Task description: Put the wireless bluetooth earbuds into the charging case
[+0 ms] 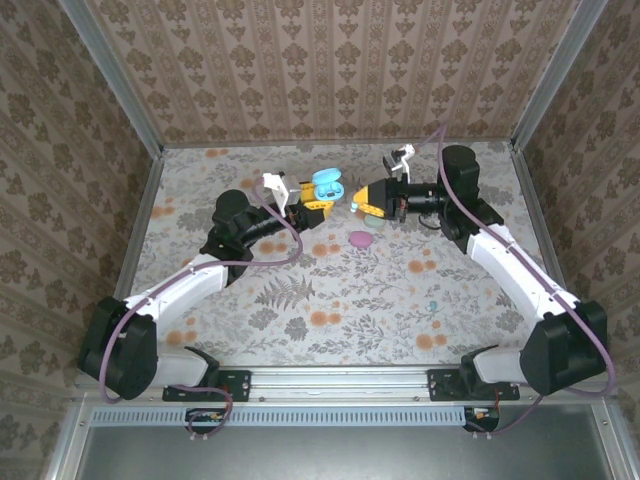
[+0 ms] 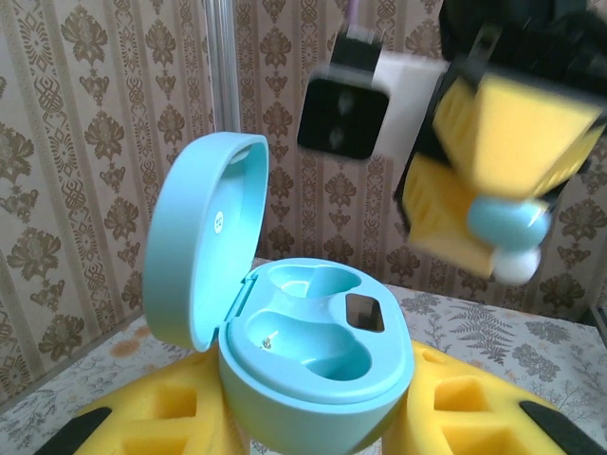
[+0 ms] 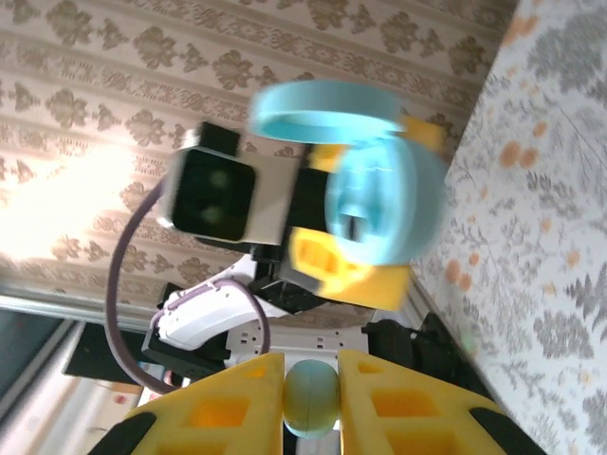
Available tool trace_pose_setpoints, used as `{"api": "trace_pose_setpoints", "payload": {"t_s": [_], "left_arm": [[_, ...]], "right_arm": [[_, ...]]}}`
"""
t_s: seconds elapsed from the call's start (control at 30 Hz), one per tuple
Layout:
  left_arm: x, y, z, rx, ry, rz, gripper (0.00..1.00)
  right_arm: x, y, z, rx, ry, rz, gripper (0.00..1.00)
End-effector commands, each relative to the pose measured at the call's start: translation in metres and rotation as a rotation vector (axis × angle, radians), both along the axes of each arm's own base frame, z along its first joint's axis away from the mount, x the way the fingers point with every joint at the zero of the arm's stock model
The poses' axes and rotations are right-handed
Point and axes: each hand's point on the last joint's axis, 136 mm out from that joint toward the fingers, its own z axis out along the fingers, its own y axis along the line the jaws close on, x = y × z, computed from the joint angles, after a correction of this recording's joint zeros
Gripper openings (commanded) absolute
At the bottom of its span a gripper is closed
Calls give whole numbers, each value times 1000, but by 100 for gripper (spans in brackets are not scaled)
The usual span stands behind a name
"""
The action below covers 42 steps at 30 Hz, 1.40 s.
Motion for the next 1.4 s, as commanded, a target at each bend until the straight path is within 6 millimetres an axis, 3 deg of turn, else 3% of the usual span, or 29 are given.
{"api": "trace_pose_setpoints", "payload": {"t_s": [0.0, 0.2, 0.73, 1.07, 1.37], "left_arm": [[-5, 2, 3, 8, -25, -18, 31], [-7, 0, 3, 16, -22, -31, 32], [-9, -5, 5, 16, -24, -42, 31], [-10, -6, 7, 15, -27, -44, 31], [-10, -6, 7, 15, -28, -45, 31]], "right_arm": [[-1, 4, 17, -44, -111, -46, 21], [5, 13, 14, -159, -171, -92, 21], [19, 34, 16, -234, -240, -160, 19], [32, 45, -6, -304, -198, -169, 19], [34, 50, -2, -293, -214, -170, 18]]}}
